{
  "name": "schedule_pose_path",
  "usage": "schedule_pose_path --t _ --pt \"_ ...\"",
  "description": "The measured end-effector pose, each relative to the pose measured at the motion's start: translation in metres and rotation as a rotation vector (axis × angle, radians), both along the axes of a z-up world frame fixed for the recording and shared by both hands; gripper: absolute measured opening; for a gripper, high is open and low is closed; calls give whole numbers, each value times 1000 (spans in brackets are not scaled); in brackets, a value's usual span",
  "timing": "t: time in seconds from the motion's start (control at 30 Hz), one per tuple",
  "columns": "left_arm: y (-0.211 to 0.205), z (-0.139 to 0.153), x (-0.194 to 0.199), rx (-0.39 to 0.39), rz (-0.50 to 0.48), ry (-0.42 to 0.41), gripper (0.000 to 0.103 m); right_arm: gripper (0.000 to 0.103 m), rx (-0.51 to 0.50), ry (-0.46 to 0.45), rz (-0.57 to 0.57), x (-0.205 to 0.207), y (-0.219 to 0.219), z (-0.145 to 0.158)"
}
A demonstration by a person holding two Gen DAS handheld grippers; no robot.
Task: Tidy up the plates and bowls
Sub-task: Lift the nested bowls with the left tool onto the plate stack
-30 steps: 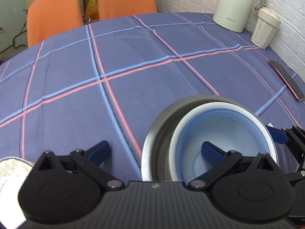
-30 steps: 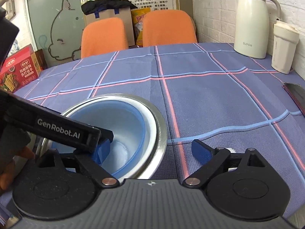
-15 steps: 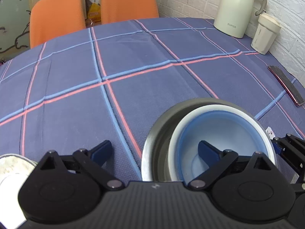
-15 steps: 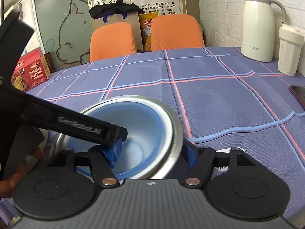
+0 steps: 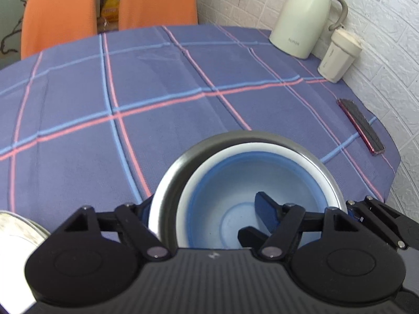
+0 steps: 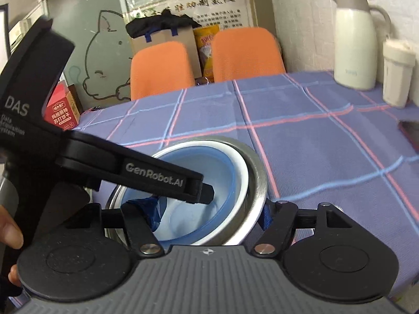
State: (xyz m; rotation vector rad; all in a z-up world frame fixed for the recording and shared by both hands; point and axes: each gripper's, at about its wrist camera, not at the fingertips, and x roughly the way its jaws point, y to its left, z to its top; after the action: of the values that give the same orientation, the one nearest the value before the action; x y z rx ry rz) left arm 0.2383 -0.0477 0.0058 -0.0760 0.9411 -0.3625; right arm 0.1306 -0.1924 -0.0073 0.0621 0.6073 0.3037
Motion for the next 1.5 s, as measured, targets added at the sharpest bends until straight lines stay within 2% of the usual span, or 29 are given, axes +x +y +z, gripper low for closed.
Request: schedule_pose_path --t 0.1,0.27,0.5,0.67,0.93,1.17,1.27,1.4,1.5 --pt "18 17 -6 -1 35 -38 73 58 -17 -44 32 -2 13 10" --pt "69 35 -31 46 141 -85 73 60 19 -82 151 -2 51 21" --pt "151 25 -72 100 327 -53 73 62 59 -38 360 -7 120 15" --pt "186 10 -90 90 389 -32 73 63 45 12 439 -15 153 7" --pt "187 -2 -85 16 312 -24 77 64 24 92 372 -19 159 -5" --pt "187 -3 -85 -14 294 -51 90 62 15 95 390 -17 160 -8" --pt "196 12 -90 -24 320 -114 94 62 61 81 355 -16 145 -1" --pt "211 49 -99 -81 376 -250 95 63 158 -23 235 -19 112 20" --pt "208 67 -102 -90 390 -314 96 63 176 -40 186 -15 97 28"
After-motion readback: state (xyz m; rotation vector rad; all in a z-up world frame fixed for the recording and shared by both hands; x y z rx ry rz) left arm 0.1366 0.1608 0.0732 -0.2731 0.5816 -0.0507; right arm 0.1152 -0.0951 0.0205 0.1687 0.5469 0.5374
